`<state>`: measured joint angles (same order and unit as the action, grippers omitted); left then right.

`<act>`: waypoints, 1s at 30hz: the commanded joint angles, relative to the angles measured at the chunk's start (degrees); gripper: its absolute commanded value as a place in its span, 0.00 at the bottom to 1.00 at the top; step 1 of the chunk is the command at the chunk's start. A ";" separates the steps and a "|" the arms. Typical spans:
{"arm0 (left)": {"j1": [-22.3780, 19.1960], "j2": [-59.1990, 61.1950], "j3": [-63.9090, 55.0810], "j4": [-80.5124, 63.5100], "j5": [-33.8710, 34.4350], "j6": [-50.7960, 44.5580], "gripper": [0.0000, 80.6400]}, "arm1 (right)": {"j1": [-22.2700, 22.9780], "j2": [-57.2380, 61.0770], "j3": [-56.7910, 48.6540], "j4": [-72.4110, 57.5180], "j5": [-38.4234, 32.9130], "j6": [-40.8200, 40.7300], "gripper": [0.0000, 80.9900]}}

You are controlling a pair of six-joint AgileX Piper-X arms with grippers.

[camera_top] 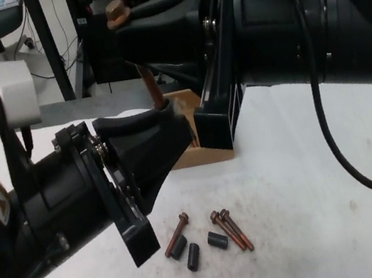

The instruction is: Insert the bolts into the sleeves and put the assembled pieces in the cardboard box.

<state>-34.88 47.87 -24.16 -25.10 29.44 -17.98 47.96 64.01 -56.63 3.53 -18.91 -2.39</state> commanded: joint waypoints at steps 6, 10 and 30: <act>0.09 -1.63 -0.52 -1.80 -0.16 -0.03 0.00 | -0.08 -0.19 -0.16 0.53 0.64 -1.32 0.01; 0.22 -1.65 -0.52 -1.80 -0.16 -0.03 0.00 | -0.08 -0.19 -0.16 0.63 0.64 -1.32 0.01; 0.70 -1.65 -0.52 -1.80 -0.16 1.50 0.00 | -0.08 -0.19 -0.16 4.38 3.96 -1.32 0.60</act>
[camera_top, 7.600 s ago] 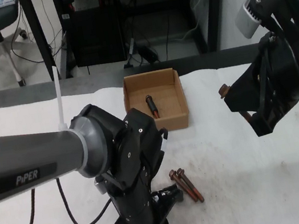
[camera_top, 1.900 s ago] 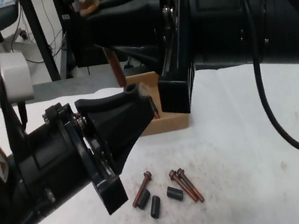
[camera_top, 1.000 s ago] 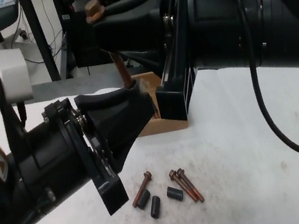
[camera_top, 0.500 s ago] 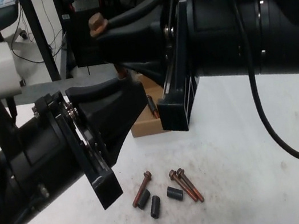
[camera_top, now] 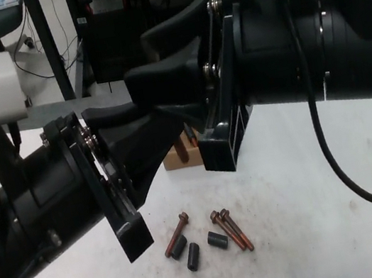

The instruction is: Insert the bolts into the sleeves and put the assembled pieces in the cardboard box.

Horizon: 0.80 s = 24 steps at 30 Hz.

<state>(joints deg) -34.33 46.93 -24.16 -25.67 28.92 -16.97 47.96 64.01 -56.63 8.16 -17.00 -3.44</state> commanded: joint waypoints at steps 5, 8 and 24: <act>0.97 -0.71 -0.52 -0.13 0.36 1.56 0.00 | -0.08 -0.19 -0.16 -0.73 3.78 -0.26 0.60; 1.88 -0.71 -0.52 3.59 0.36 1.55 0.00 | -0.08 -0.44 -0.16 -3.26 6.01 -0.26 0.60; 3.54 11.91 -13.05 30.03 -9.22 4.19 0.00 | -0.08 -4.21 -0.16 -1.31 29.96 -0.16 0.01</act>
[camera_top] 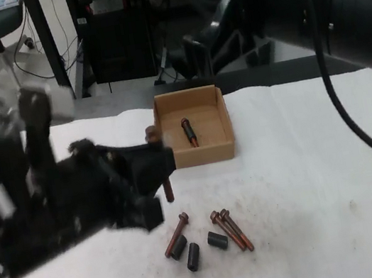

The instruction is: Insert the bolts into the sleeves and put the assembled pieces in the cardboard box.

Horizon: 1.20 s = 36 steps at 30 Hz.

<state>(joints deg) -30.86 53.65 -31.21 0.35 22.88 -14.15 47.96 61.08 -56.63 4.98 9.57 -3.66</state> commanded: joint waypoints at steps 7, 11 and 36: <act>1.14 28.83 -26.48 10.98 -3.09 1.74 0.00 | -0.08 -7.71 -0.16 12.93 13.05 0.06 0.01; 1.68 41.65 -40.56 16.49 -3.09 1.74 0.00 | -0.08 -12.81 -0.16 19.48 16.13 0.06 0.01; 3.90 78.35 -83.15 40.91 -7.76 2.64 0.00 | -0.08 -20.42 -0.16 38.80 26.12 4.10 0.01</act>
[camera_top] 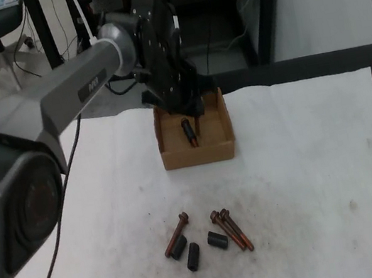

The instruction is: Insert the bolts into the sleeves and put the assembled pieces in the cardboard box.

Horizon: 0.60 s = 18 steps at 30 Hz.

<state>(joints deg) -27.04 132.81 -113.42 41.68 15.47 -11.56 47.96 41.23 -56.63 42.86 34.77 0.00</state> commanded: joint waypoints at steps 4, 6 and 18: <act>0.07 -0.82 -0.94 -1.21 -0.34 0.05 0.00 | -0.08 -0.57 -0.16 1.07 1.38 0.45 0.01; 0.19 -0.82 -0.94 -1.67 -0.34 0.05 0.03 | -0.08 -0.57 -0.16 1.07 1.38 0.45 0.01; 0.19 -3.55 -1.59 -1.66 0.02 -0.03 0.53 | -0.08 -0.57 -0.16 1.07 1.38 0.45 0.01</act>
<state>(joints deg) -26.99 132.34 -114.17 40.72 15.37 -11.56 47.96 41.23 -56.63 44.18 35.63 0.00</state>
